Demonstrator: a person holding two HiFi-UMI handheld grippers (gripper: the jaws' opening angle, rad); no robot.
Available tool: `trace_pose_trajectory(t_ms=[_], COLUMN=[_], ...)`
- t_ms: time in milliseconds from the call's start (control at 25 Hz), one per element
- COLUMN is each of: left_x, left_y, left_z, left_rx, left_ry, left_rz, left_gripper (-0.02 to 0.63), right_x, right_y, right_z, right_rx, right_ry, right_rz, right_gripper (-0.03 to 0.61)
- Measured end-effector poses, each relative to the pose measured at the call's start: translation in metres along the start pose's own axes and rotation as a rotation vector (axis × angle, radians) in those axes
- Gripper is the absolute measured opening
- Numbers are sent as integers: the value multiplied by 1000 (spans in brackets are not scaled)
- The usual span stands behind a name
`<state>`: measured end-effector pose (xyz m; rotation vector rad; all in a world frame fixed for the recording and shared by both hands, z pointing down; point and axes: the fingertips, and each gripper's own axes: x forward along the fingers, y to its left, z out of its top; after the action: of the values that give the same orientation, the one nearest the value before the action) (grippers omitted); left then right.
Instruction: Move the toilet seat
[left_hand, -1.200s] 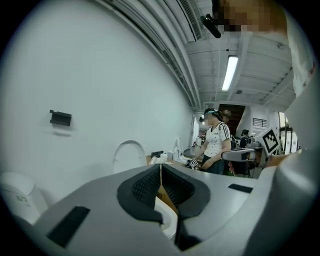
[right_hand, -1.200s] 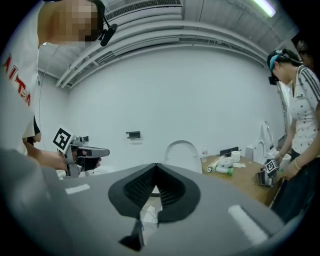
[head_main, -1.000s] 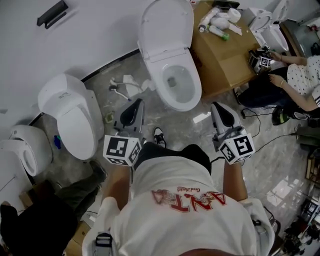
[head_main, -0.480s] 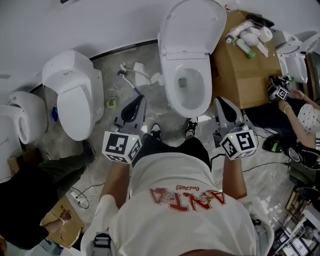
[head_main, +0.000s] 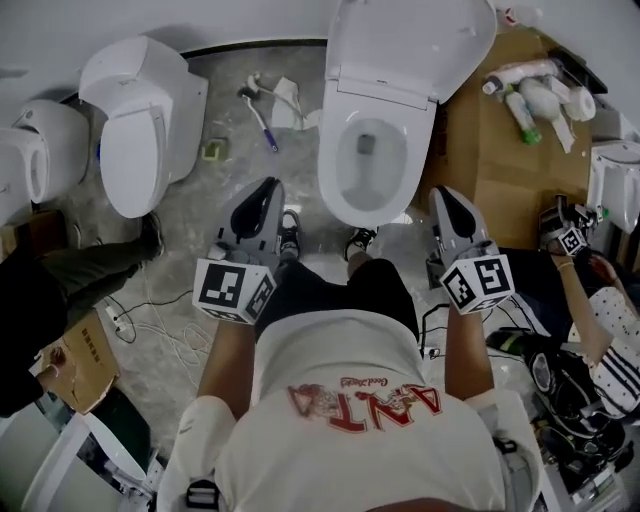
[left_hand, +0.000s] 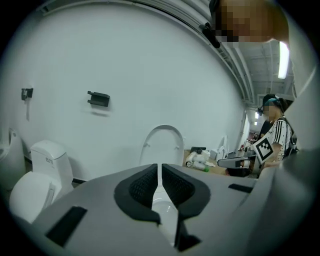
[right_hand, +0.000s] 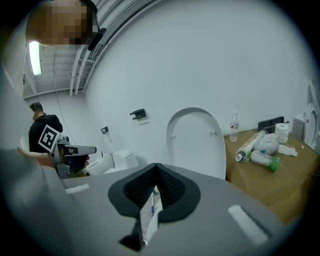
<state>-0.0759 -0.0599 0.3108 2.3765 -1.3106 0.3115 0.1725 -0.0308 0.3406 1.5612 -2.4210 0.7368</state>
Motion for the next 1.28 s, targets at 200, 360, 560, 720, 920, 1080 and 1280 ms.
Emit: trace_pose_trajectory(t_ms=[200,360,560,720,920,1080,1280], left_x=[24,54,90,109,126,141,150], left_y=[1,10,23,37,47,51,53], left_z=[-47,-107,-186,-250,-332,-397,-456], left_rx=[-62,-120,-240,-324,-402,-429,-501], left_ry=[75,171,249,312,419,498,590], left_rz=[29,13,-7,0,33,32,18], left_gripper=[18,19,99,135,157,169,184], right_x=[21,49,77,85,89,97,92], right_y=[-31,-49,-84,-111,-139,-159,-171], right_z=[-43,-96,-184,-257,-341,-401,-432], right_rx=[55,120,207,285,363,437,464], right_ry=[71,124,243,346,460,504,493], right_rz=[7,-9,-61,-119,-182,-229,-342], right_gripper=[3,5,96,168,216,259,232])
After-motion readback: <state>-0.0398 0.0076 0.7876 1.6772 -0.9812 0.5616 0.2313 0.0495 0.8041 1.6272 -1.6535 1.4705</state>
